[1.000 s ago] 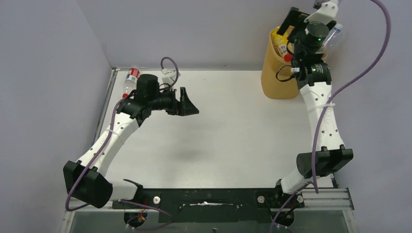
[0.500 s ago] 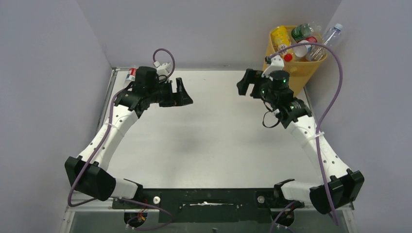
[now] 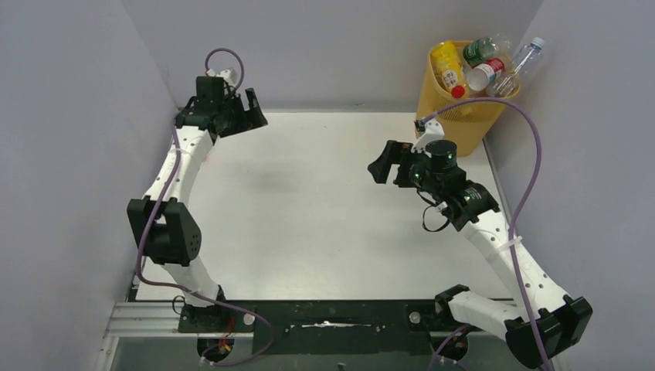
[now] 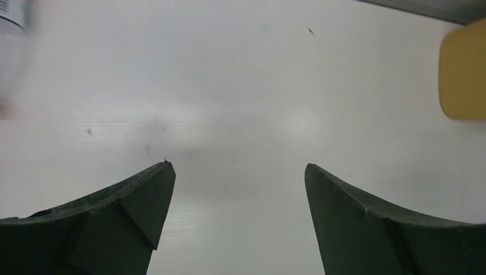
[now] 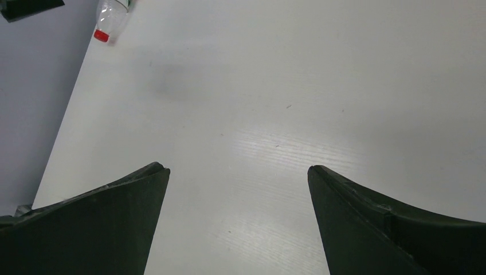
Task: Put the plastic bottles in the bin
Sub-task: Pick up the plastic bottle at the center of the board.
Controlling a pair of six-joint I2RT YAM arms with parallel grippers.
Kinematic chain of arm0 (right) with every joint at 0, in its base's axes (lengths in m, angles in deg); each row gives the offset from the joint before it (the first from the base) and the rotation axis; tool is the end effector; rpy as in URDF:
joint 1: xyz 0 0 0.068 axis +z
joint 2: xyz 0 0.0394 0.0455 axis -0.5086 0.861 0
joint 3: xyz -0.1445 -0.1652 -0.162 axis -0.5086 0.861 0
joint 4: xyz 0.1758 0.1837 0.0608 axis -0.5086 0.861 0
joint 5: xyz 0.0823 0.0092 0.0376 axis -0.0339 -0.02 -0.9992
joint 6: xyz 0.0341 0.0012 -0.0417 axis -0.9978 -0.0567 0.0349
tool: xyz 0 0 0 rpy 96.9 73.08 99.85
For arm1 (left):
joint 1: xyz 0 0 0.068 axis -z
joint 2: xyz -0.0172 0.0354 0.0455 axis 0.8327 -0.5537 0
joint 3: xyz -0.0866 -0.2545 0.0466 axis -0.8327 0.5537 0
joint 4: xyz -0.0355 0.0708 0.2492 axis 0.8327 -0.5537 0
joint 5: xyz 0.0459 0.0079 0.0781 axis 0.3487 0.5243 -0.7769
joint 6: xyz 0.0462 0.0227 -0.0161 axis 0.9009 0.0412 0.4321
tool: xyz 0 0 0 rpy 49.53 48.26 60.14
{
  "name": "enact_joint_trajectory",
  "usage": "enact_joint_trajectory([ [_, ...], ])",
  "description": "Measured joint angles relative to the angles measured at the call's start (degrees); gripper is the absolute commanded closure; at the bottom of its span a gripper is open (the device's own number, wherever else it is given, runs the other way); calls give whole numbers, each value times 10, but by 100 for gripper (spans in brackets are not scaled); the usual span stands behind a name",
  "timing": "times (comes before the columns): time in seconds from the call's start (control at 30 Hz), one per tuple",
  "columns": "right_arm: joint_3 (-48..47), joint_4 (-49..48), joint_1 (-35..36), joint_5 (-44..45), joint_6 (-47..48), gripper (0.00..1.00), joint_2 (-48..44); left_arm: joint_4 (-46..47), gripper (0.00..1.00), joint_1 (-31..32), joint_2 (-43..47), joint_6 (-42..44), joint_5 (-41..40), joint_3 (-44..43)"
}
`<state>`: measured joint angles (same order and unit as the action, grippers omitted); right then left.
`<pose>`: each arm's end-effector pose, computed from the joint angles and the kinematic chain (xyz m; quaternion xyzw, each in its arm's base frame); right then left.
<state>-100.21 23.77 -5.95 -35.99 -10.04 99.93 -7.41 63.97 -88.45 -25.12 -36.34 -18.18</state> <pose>0.2153 0.1045 0.3614 -0.0162 0.8452 0.2920 0.4472 0.3882 -0.0582 0.3536 -0.0698 0.8958 -0.1868 0.3973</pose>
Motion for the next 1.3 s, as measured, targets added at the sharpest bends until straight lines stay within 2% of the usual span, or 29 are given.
enact_joint_trajectory([
  [0.27,61,0,6,-19,-3,2,-24,37,15,-78,-120,57,-87,-92],
  [0.53,83,-4,6,-44,0,2,10,94,15,-80,-215,144,-190,-97],
  [0.67,83,-7,6,-56,5,2,35,104,15,-81,-262,185,-225,-146],
  [0.9,83,-8,6,-72,19,2,69,124,15,-102,-336,228,-241,-247],
  [1.3,74,-13,7,-86,31,2,128,138,15,-151,-395,248,-219,-254],
])
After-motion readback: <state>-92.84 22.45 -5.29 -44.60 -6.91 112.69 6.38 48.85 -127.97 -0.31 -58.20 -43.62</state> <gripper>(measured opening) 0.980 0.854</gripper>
